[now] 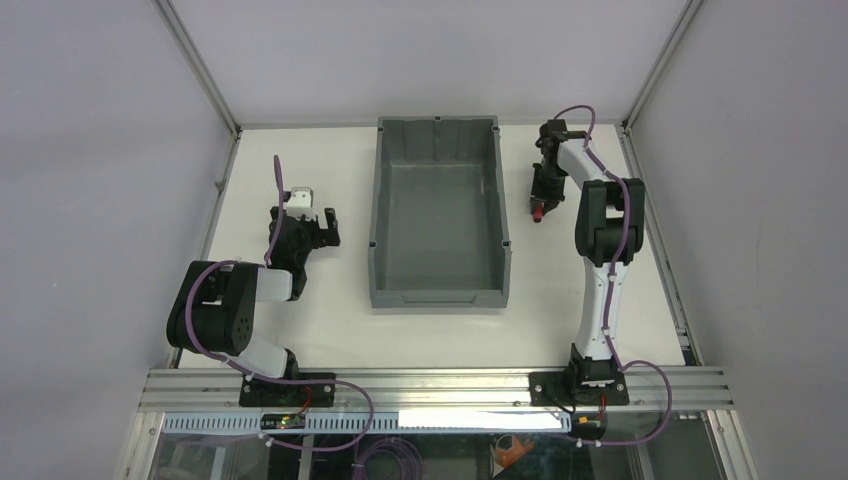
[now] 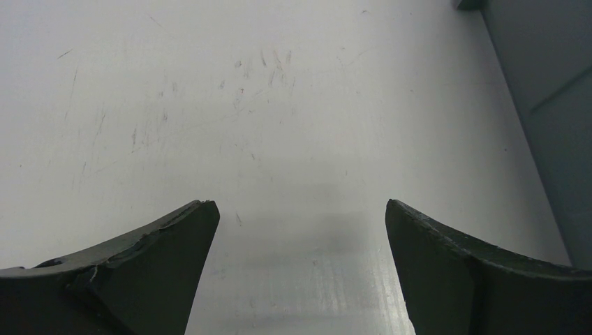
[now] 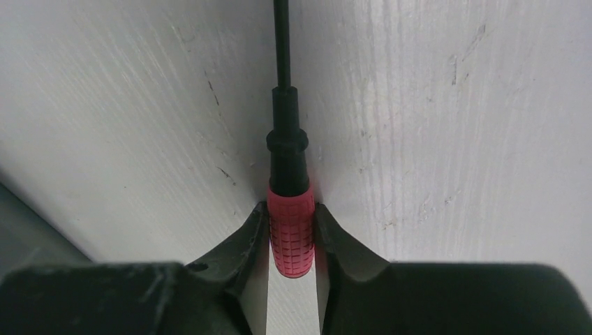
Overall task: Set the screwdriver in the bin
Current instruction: Pick up the screwdriver from the center of the board, then place the screwdriver in the bin.
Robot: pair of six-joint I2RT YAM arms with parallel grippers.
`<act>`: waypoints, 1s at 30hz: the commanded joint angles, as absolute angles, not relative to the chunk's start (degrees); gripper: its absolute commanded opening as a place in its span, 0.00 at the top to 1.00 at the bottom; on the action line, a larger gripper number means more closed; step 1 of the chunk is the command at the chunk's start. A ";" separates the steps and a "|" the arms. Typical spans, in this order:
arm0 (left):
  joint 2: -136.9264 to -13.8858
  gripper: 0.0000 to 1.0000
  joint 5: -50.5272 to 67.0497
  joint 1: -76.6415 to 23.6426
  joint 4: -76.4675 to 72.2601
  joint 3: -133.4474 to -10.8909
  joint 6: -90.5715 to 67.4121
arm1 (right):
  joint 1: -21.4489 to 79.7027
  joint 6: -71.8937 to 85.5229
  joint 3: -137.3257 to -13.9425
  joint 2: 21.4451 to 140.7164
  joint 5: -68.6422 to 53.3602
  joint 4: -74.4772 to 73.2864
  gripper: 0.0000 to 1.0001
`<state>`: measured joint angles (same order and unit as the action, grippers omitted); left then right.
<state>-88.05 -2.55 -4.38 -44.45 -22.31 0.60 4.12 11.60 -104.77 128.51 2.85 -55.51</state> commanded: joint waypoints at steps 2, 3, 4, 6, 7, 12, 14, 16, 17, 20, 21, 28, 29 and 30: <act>-86.20 0.01 -1.67 -3.78 -45.97 -21.97 0.18 | 4.10 11.26 -104.58 127.75 4.25 -54.71 0.87; -86.22 0.01 -1.67 -3.78 -46.04 -21.97 0.18 | 4.12 11.14 -104.65 127.52 4.30 -54.82 0.87; -86.22 0.01 -1.67 -3.78 -46.01 -21.97 0.18 | 4.12 11.07 -104.86 127.34 4.45 -55.09 0.87; -86.20 0.01 -1.67 -3.78 -46.00 -21.97 0.15 | 4.13 10.84 -105.52 126.83 4.76 -55.78 0.87; -86.22 0.01 -1.67 -3.80 -45.99 -21.97 0.17 | 4.08 10.77 -105.94 126.52 4.89 -56.19 0.87; -86.18 0.01 -1.67 -3.78 -46.04 -21.97 0.16 | 4.08 10.46 -107.86 124.08 5.68 -58.04 0.87; -86.22 0.01 -1.67 -3.78 -46.01 -21.97 0.17 | 4.12 10.41 -108.66 122.99 5.90 -58.85 0.88; -86.20 0.01 -1.67 -3.82 -46.02 -21.97 0.16 | 4.05 10.44 -109.65 121.89 6.14 -59.57 0.88; -86.22 0.01 -1.66 -3.78 -46.00 -21.97 0.11 | 4.07 10.39 -109.99 121.43 6.42 -59.97 0.87; -86.22 0.01 -1.67 -3.78 -46.01 -21.97 0.16 | 4.09 10.24 -111.33 119.77 7.04 -61.08 0.88; -86.18 0.01 -1.63 -3.78 -46.05 -21.97 0.17 | 4.06 10.23 -111.85 119.32 7.15 -61.54 0.88; -86.20 0.01 -1.67 -3.78 -46.00 -21.97 0.13 | 4.10 10.03 -116.00 116.68 7.42 -64.54 0.87; -86.20 0.01 -1.67 -3.78 -45.99 -21.97 0.15 | 4.06 10.03 -116.63 116.22 7.46 -65.17 0.87; -86.21 0.01 -1.67 -3.78 -45.98 -21.97 0.13 | 4.10 10.10 -117.30 115.86 7.32 -65.66 0.88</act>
